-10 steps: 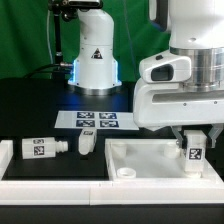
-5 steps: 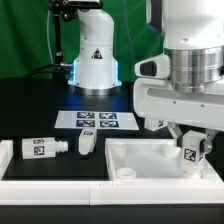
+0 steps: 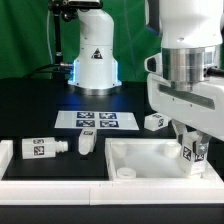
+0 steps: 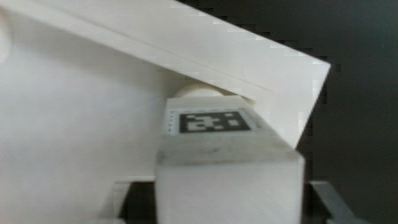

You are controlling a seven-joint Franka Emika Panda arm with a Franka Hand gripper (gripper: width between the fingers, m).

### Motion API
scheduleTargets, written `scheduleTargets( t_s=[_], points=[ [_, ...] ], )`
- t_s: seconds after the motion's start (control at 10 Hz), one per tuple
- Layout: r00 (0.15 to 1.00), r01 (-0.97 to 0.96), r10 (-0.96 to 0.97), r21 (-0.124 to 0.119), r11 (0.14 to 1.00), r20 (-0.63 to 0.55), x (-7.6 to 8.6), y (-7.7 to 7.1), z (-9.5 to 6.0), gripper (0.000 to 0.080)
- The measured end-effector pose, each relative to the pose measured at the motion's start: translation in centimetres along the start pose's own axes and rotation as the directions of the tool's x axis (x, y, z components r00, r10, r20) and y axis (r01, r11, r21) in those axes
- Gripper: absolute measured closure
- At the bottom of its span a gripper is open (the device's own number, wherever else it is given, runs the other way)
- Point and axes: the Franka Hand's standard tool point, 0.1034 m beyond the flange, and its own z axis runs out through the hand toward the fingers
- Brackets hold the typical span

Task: Assemble one leg

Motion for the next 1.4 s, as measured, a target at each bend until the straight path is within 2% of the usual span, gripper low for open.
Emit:
scheduleTargets(
  t_s=[0.1,0.2,0.3,0.4,0.5,0.6,0.8,0.9,1.0,1.1,1.2,1.4],
  points=[
    [0.999,0.048,-0.048,0.001,0.999,0.001,0.0,0.0,0.0,0.0511],
    [0.994,0.11,-0.11,-0.003,0.994,-0.001,0.0,0.0,0.0,0.0424],
    [0.964,0.266,-0.266,-0.015,0.964,0.005,-0.1,0.1,0.0,0.0288],
    [0.886,0.463,-0.463,-0.039,0.885,0.007,-0.3,-0.1,-0.2,0.0288],
    [0.826,0.564,-0.564,-0.045,0.825,0.01,-0.9,-0.2,-0.1,0.018],
    [0.785,0.619,-0.619,-0.048,0.784,0.017,-1.7,0.0,0.2,0.0158],
    [0.716,0.698,-0.698,-0.048,0.715,0.02,-1.2,0.0,0.1,0.0152],
    [0.609,0.792,-0.793,-0.072,0.606,0.031,-1.2,0.1,-0.1,0.015],
    [0.466,0.882,-0.884,-0.099,0.461,0.042,-1.3,-0.3,-0.6,0.015],
    [0.334,0.94,-0.941,-0.093,0.329,0.049,-1.2,-0.7,-0.8,0.015],
    [0.258,0.963,-0.964,-0.091,0.253,0.057,-1.1,-0.6,-0.8,0.015],
    [0.287,0.955,-0.956,-0.092,0.282,0.054,-1.1,-0.7,-0.8,0.015]
  ],
)
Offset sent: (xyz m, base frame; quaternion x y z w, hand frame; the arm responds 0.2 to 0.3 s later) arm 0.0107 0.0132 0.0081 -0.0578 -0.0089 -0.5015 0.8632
